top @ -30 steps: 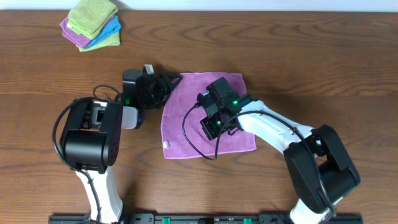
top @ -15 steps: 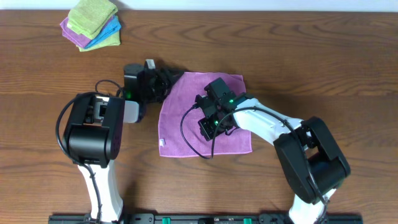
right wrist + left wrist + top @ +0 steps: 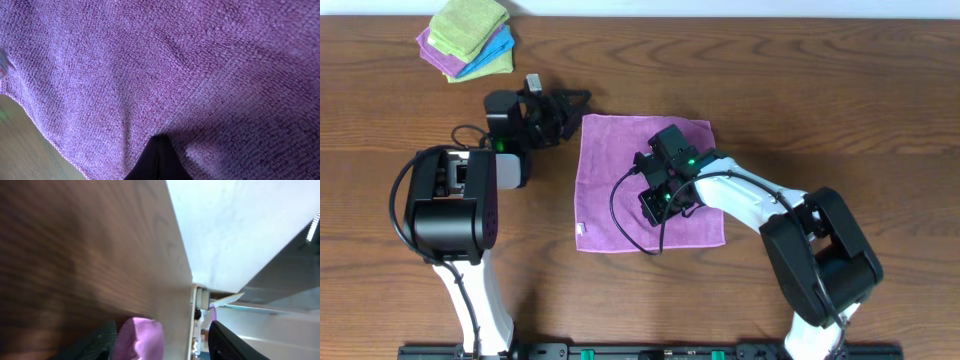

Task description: Fold the cloth

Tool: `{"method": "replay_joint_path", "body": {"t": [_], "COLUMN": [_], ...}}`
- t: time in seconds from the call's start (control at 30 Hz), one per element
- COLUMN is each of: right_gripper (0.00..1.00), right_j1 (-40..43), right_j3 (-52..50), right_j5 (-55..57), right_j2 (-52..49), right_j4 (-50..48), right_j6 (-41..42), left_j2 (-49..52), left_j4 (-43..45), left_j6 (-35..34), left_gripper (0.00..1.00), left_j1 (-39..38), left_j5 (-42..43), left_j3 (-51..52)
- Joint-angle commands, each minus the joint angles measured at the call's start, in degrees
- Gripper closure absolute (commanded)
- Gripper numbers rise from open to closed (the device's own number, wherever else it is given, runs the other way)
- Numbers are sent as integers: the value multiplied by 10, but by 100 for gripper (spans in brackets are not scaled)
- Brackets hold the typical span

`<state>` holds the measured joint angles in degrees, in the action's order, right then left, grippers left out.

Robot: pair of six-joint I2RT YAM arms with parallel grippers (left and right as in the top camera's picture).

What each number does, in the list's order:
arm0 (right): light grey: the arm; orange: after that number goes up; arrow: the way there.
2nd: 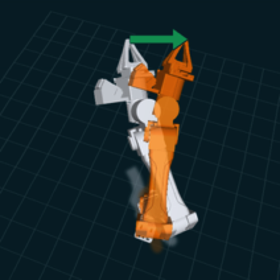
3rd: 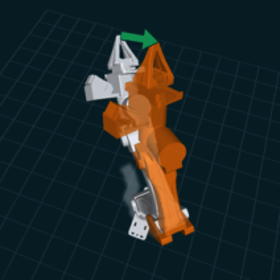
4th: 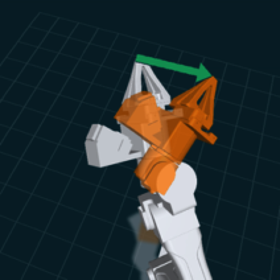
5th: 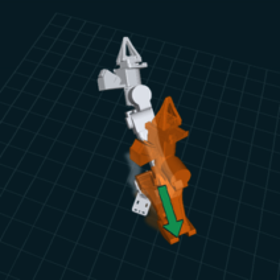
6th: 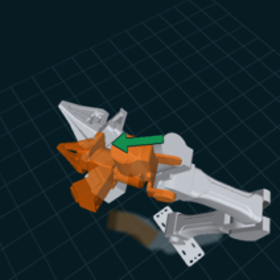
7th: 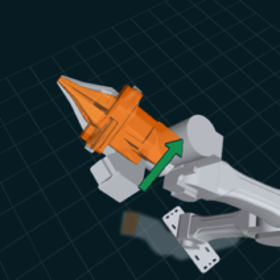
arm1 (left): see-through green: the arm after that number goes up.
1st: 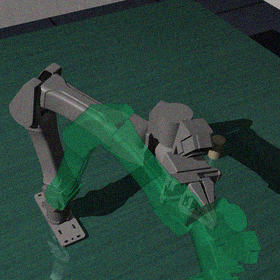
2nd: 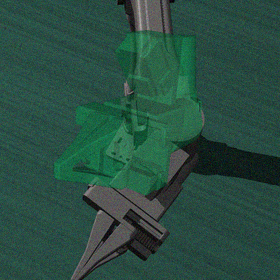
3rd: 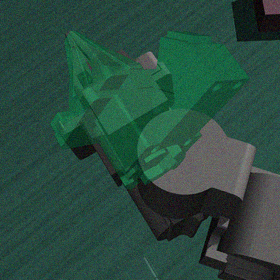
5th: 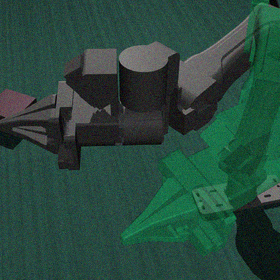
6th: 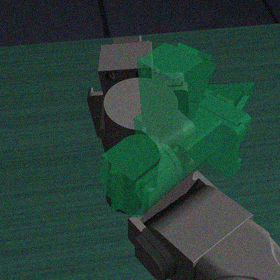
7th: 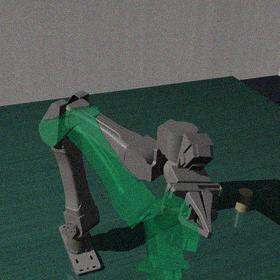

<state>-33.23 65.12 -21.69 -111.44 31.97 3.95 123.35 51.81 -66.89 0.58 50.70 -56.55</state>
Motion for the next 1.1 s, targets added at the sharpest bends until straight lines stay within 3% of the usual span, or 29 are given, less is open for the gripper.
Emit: {"method": "replay_joint_path", "body": {"t": [0.0, 0.43, 0.67, 0.8, 0.87, 0.93, 1.07], "right_gripper": [98, 99, 99, 98, 99, 98, 98], "right_j1": [-5, 31, 80, 90, 90, 90, 97], "right_j3": [-19, 1, 36, 37, 37, 37, 37], "right_j5": [66, 93, 95, 95, 97, 127, 214], "right_j2": [-40, 0, 117, 182, 211, 236, 273], "right_j4": [13, 42, 58, 58, 59, 64, 99], "right_j6": [7, 12, 2, 0, -4, -4, -9], "left_j2": [9, 9, 4, -1, -7, -17, -57], "left_j4": [7, -12, -104, -113, -113, -113, -125], "left_j6": [-3, 85, 149, 161, 164, 166, 186], "left_gripper": [41, 59, 71, 76, 84, 93, 94], "left_j1": [14, 52, 50, 50, 48, 44, 25], "left_j5": [22, 95, 120, 119, 119, 119, 109], "left_j3": [-11, -11, -11, -11, -11, -11, -11]}}
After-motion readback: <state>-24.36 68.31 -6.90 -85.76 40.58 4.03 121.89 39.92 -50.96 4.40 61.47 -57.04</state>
